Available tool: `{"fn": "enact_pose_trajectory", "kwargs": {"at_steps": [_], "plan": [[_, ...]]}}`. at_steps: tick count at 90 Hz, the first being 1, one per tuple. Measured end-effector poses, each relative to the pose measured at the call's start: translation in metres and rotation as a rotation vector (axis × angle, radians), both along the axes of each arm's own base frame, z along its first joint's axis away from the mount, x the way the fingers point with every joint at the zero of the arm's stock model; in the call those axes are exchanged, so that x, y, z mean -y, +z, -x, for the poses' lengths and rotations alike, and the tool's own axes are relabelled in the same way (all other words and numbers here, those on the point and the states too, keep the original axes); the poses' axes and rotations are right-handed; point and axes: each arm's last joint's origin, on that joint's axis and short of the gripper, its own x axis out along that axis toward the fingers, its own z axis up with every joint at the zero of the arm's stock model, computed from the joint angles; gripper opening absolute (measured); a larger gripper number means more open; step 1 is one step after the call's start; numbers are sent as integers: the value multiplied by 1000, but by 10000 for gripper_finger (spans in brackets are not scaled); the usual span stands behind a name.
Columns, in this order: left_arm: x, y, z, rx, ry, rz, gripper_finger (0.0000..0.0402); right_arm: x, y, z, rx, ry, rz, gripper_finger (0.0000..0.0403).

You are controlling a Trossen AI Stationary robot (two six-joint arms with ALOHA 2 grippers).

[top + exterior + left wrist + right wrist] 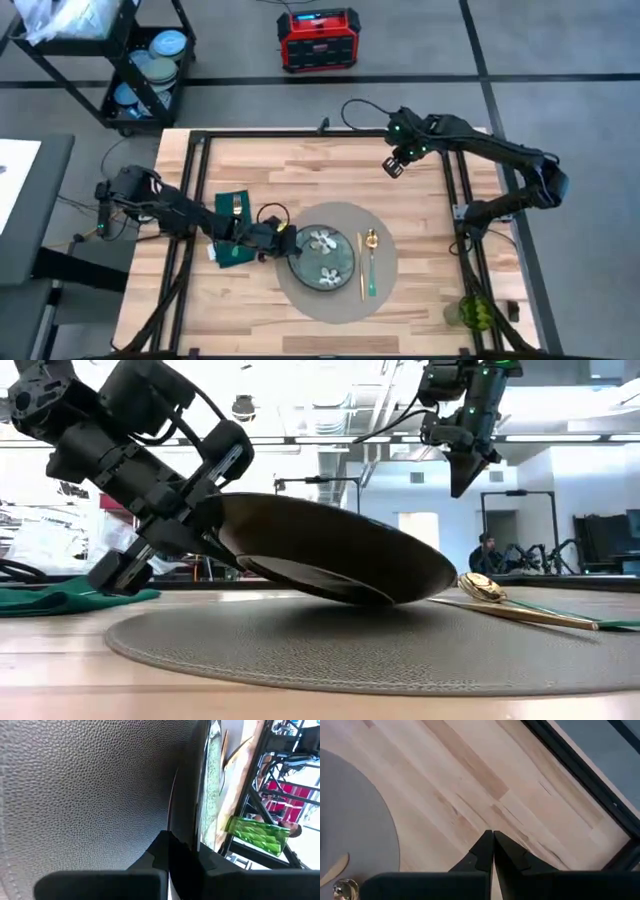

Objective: Set table place
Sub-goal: Put the green plate on the gray placemat

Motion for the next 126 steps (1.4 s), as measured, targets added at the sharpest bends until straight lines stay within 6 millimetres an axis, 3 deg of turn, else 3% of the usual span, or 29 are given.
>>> {"fn": "enact_pose_trajectory", "kwargs": {"at_steps": [10,36,60,78,126], "plan": [[0,0,0,-5,-2,5,11,0,0,0,0,0,-1,0],[0,-2,2,-28,-31,-14,97,-1,0,-1,-2,30,3,0],[-2,-3,1,-32,-98,-59,137,-2,0,-1,8,36,-10,0],[-9,-11,8,-154,-172,-69,150,-3,0,-2,18,51,-36,0],[-23,-10,13,-219,-181,-33,151,-4,0,-2,18,48,-42,0]]}}
